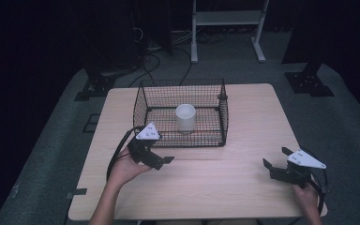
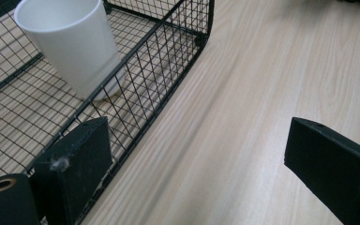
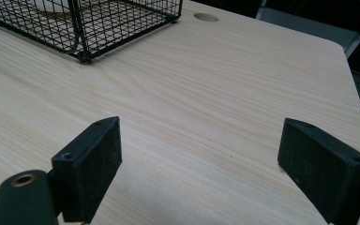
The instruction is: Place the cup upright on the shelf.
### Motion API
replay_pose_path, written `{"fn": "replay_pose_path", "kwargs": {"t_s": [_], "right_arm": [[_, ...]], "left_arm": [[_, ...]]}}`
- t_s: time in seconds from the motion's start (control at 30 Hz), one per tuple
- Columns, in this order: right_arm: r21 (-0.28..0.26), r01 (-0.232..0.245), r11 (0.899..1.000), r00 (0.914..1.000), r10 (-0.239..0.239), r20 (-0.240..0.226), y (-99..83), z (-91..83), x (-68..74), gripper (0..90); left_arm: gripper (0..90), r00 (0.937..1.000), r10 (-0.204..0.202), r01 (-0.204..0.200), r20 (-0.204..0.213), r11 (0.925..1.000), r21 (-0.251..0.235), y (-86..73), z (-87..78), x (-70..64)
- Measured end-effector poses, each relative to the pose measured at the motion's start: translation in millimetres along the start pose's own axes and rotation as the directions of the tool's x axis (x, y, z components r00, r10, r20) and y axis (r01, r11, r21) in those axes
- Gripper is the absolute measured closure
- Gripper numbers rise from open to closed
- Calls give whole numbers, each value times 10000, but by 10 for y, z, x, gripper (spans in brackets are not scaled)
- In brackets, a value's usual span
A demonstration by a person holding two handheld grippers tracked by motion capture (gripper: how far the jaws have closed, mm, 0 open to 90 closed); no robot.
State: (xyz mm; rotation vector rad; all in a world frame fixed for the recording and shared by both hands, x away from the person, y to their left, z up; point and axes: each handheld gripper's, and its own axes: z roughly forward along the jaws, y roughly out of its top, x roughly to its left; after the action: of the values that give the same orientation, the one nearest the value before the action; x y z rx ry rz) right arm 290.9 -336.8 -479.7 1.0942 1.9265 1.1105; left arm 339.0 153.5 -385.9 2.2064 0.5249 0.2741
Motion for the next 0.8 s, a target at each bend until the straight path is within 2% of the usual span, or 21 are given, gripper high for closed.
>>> {"fn": "replay_pose_path", "kwargs": {"t_s": [0.13, 0.33, 0.4, 0.47, 0.53, 0.63, 0.7, 0.77, 0.8], "right_arm": [[-14, 27, 10000, 10000, -27, 4, 0, 1, 3, 131], [-22, 49, 10000, 10000, -49, -4, -1, 0, 5, 131], [-23, 50, 10000, 10000, -50, -2, -1, 0, 5, 131], [-20, 60, 10000, 10000, -60, -7, -1, 0, 6, 131], [-17, 56, 10000, 10000, -56, -1, -1, 0, 6, 131], [-25, 110, 9999, 9999, -110, 10, -1, 0, 8, 131], [-26, 173, 9998, 9998, -173, 4, -1, 2, 13, 131], [-37, 131, 9999, 9999, -131, 7, -1, 0, 10, 131], [-27, 107, 9999, 9999, -107, 8, -1, -1, 8, 131]], "left_arm": [[71, 10000, 22, -22, -21, 9998, -197, -29, -31, -47], [70, 9998, 11, -11, -173, 10000, -3, -97, -28, -95], [70, 9999, -117, 116, -68, 9999, -126, -136, -29, -112], [70, 9997, -193, 190, -181, 9996, -189, -187, -30, -131], [70, 9994, -359, 357, -30, 9987, -352, -236, -38, -143], [70, 9992, -386, 384, -66, 9988, -318, -309, -36, -153], [70, 9983, -583, 581, -14, 9968, -547, -383, -27, -162], [70, 9975, -691, 682, -161, 9962, -537, -445, -19, -165], [70, 9974, -710, 706, -85, 9967, -412, -464, -11, -170]]}}
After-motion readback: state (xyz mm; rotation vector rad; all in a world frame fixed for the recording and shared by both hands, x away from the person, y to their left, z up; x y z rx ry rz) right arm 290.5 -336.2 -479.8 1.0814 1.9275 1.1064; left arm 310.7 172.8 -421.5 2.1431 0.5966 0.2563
